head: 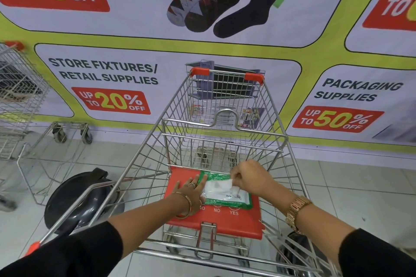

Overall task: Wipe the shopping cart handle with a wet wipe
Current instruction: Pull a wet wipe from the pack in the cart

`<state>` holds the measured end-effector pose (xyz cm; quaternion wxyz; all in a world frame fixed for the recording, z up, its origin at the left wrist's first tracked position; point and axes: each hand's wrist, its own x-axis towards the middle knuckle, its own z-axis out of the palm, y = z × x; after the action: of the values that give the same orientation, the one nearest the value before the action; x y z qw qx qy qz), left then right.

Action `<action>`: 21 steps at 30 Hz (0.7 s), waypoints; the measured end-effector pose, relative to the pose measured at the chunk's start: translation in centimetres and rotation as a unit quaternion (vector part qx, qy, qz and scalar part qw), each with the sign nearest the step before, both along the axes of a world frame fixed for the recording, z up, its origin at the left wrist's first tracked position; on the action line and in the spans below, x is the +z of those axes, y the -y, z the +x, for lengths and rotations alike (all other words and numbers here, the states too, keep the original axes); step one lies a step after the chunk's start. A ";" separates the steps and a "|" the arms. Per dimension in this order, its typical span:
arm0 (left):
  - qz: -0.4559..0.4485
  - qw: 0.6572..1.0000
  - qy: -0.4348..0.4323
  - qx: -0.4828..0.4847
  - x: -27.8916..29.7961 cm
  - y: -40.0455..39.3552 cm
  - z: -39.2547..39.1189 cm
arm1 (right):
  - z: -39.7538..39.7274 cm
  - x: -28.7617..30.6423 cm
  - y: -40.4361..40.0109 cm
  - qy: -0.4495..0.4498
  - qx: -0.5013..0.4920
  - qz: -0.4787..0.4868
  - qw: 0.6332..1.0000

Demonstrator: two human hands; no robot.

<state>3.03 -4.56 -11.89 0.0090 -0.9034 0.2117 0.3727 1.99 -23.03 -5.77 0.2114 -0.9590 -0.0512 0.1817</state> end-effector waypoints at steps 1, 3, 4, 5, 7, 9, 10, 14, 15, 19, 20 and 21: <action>-0.001 1.000 0.001 0.000 0.0 0.0 0.0 | -0.2 0.3 0.0 0.014 -0.012 0.006 1.000; -0.002 1.000 -0.002 0.001 0.2 0.1 0.0 | -0.3 0.9 0.0 0.034 -0.037 0.028 0.998; -0.003 1.000 -0.007 0.002 0.3 0.1 -0.1 | -0.4 1.4 -0.1 0.039 -0.053 0.043 0.997; 0.000 1.000 -0.014 0.003 0.5 0.1 0.0 | -0.4 1.9 0.0 0.043 -0.072 0.062 0.995; 0.002 1.000 -0.028 0.008 1.2 0.2 0.0 | -0.5 3.1 0.0 0.030 -0.105 0.106 0.988; 0.009 0.999 -0.045 0.011 2.7 0.3 0.2 | -0.6 4.4 0.3 0.005 -0.143 0.163 0.976; 0.008 0.999 -0.050 0.006 4.0 0.3 0.2 | -0.7 5.3 0.4 -0.006 -0.165 0.196 0.967; -0.107 0.993 0.006 0.042 8.8 -0.3 0.4 | -1.6 8.8 0.3 -0.028 -0.228 0.316 0.921; -0.164 0.982 0.031 0.088 10.0 -0.7 0.4 | -1.9 9.6 0.1 -0.030 -0.240 0.337 0.910; -0.373 0.888 0.073 0.257 15.4 -2.3 -0.3 | -3.8 12.6 -1.5 -0.030 -0.272 0.405 0.872; -0.414 0.862 0.069 0.284 16.4 -2.5 -0.5 | -4.1 13.0 -1.8 -0.032 -0.279 0.421 0.862; -0.448 0.839 0.067 0.302 17.4 -2.9 -0.7 | -4.5 13.6 -2.3 -0.030 -0.283 0.433 0.856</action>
<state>2.29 -1.64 5.54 -0.4956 -0.8508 0.0708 0.1598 -2.47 -20.69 7.85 0.6487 -0.7381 0.1549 0.1024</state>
